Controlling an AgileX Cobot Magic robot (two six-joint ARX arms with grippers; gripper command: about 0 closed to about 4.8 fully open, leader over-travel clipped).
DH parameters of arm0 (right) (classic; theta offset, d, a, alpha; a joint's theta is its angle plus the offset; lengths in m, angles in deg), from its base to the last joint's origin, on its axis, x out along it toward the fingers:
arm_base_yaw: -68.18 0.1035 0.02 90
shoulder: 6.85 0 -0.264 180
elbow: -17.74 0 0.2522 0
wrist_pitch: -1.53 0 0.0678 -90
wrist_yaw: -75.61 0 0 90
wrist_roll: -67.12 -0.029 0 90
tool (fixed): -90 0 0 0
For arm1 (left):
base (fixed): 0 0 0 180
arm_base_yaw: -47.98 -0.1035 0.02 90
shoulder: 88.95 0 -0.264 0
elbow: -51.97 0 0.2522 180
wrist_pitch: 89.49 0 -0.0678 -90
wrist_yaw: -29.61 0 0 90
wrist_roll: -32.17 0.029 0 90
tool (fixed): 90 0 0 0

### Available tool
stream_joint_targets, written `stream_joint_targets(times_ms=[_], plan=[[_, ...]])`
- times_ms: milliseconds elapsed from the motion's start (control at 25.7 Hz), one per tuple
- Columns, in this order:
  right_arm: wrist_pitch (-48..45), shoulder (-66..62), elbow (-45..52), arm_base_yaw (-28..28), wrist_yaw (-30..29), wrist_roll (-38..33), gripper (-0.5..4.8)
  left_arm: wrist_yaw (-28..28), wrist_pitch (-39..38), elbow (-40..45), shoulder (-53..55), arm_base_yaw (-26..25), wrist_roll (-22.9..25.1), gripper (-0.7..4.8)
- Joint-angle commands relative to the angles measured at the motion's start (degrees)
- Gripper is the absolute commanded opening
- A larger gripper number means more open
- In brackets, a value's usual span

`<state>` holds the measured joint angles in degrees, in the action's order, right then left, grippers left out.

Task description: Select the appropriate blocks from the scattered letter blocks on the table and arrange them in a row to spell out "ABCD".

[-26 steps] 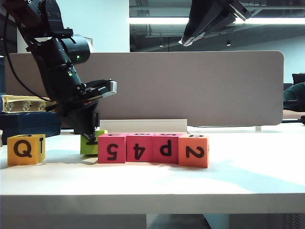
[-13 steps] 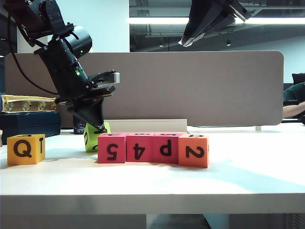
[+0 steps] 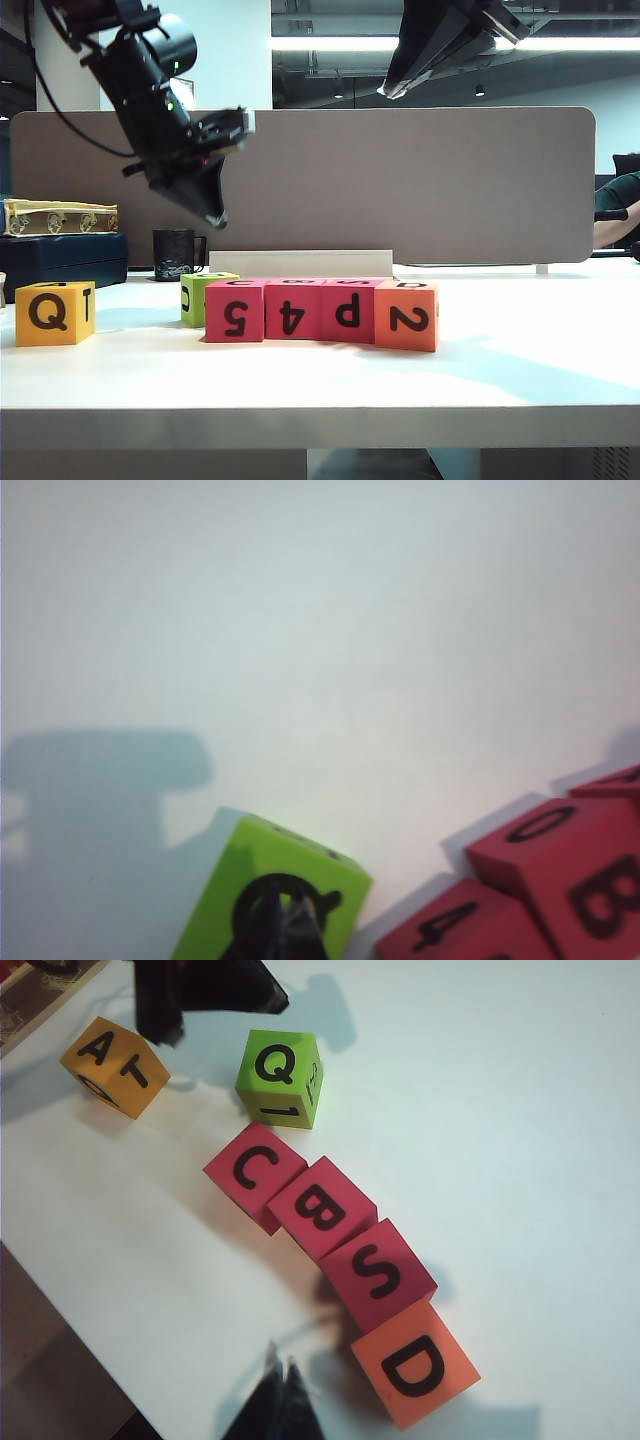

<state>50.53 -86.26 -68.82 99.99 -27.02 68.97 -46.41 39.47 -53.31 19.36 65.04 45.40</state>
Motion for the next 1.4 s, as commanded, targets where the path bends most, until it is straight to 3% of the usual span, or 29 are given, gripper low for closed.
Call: stream_joint_targets(times_ms=[39,273,701,1013,1169,1403], plan=[[-0.8,0.1,-0.3,0.1,0.1,0.2,-0.02,6.0,-7.0,-3.5,-0.2,0.1,-0.3,-0.05],[-0.9,0.1,-0.3,0.1,0.1,0.2,-0.02,9.5,-16.6,-6.3,-0.3,0.1,-0.3,-0.05],[-2.3,0.1,-0.3,0.1,0.1,0.2,-0.02,9.4,-27.8,-6.2,-0.2,0.1,0.3,-0.05],[-2.4,0.2,-0.3,-0.1,0.6,0.2,-0.02,9.4,-26.3,-6.2,0.0,5.2,1.6,-0.05],[-1.8,0.3,-0.3,-0.2,3.8,0.2,-0.02,8.6,-24.3,-6.2,0.6,10.3,5.0,-0.05],[0.6,1.7,-0.3,-0.5,10.0,2.9,-0.01,4.6,-20.8,-6.2,1.8,15.5,5.4,-0.05]])
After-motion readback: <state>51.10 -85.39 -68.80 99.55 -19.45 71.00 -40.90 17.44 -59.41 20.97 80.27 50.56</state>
